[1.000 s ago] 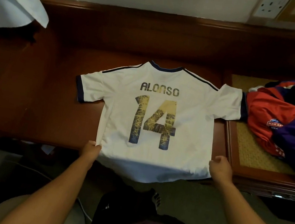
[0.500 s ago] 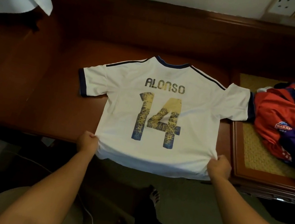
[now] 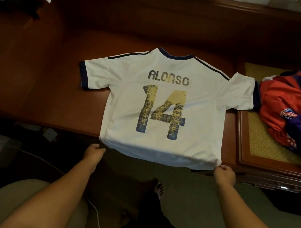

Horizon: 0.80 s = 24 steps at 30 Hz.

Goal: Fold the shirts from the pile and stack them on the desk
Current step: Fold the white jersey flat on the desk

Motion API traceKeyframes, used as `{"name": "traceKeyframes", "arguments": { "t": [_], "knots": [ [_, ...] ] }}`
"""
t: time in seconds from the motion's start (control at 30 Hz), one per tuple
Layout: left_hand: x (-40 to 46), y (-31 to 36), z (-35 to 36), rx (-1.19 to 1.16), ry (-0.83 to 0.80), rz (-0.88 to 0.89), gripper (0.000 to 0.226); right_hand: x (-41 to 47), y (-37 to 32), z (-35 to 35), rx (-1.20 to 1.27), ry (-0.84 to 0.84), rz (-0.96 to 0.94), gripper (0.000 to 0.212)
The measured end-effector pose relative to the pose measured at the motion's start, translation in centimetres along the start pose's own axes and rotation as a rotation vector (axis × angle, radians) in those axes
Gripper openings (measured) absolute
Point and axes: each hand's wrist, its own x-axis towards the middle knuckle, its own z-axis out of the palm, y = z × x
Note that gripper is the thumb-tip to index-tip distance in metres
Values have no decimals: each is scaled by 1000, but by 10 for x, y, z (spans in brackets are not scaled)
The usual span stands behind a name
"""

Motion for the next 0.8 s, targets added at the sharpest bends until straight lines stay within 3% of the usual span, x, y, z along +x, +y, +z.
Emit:
{"name": "traceKeyframes", "arguments": {
  "t": [0.17, 0.33, 0.53, 0.67, 0.8],
  "knots": [
    [2, 8, 6, -126, -103, -32, 57, 2, -2, 12, 272, -45, 153, 42],
    [10, 16, 9, -221, -86, -83, 51, 3, -5, 18, 417, -60, 254, 39],
    [21, 16, 3, -134, 41, 30, 28, 2, -6, 11, 326, -16, 113, 13],
    [21, 13, -10, -131, 190, 151, 17, 2, 3, -5, 276, 122, -53, 19],
    [16, 16, -18, 15, 212, 197, 8, 2, 9, -14, 87, 73, -131, 18]
  ]
}}
